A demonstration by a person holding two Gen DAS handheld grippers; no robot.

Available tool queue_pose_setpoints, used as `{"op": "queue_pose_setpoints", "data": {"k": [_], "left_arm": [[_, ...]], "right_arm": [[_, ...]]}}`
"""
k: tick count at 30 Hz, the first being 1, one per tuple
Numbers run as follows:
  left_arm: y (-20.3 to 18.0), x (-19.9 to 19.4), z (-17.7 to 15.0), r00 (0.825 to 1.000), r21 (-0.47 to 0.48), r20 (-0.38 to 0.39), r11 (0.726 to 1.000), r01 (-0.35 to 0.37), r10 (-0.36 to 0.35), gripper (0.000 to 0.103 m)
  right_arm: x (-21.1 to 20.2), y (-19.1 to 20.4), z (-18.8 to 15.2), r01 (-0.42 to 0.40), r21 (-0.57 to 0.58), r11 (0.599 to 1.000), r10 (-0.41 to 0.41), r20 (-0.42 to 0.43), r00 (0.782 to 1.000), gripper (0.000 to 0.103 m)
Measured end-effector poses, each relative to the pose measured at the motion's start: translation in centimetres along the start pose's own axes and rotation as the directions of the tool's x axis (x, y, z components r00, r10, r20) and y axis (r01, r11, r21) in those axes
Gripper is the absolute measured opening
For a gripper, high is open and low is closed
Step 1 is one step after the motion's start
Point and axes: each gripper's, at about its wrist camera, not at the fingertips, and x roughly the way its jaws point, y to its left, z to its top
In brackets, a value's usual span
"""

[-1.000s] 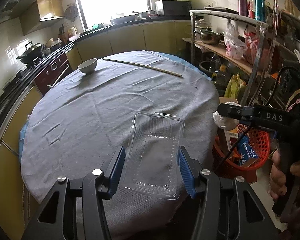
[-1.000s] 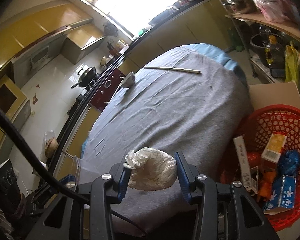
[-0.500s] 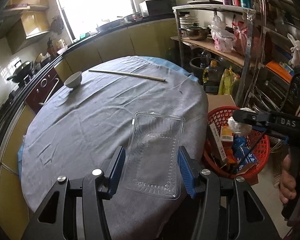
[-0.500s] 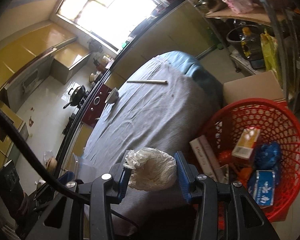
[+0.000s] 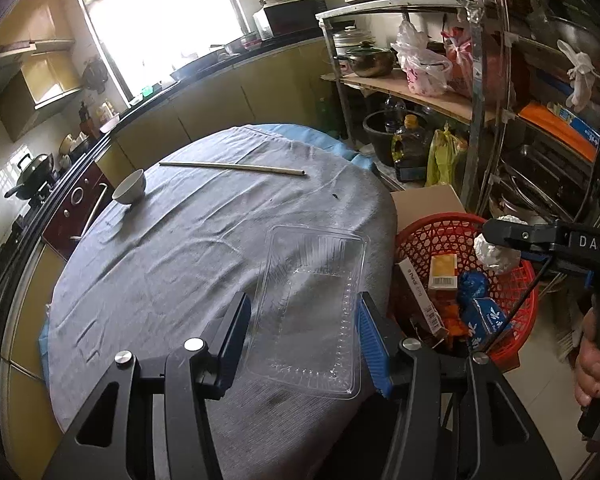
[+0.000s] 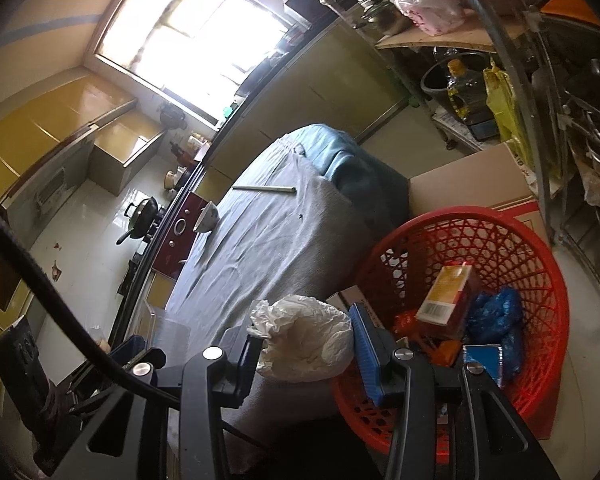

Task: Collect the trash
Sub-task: 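Carry the white tissue and clear plastic tray over the red basket, then open the right tool to drop the white tissue into the red basket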

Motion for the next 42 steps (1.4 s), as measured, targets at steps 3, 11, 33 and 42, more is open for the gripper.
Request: {"op": "queue_pose_setpoints", "data": {"k": [3,11,33,42], "left_arm": [[-0.4,0.0,0.2,1.000,0.009,-0.002,1.000,0.002,-0.002,0.055],[-1.4,0.2,0.5,1.000,0.035,-0.003,0.999,0.006,-0.005,0.055],[-4.5,0.6,1.9,0.999,0.115,0.019,0.993,0.041,-0.043,0.055],[-5.9,0.9,2.5,0.997,0.141,0.034,0.988,0.059,-0.064,0.056]], "right_arm": [[-0.5,-0.5,0.1,0.003,0.009,1.000,-0.003,0.008,1.000,0.047],[-1.6,-1.6,0.3,0.016,0.031,0.999,-0.017,0.027,1.000,0.047],[-4.8,-4.0,1.5,0.047,0.074,0.996,-0.054,0.092,0.994,0.047],[-4.9,-4.3,1.4,0.048,0.085,0.995,-0.055,0.092,0.994,0.047]]}}
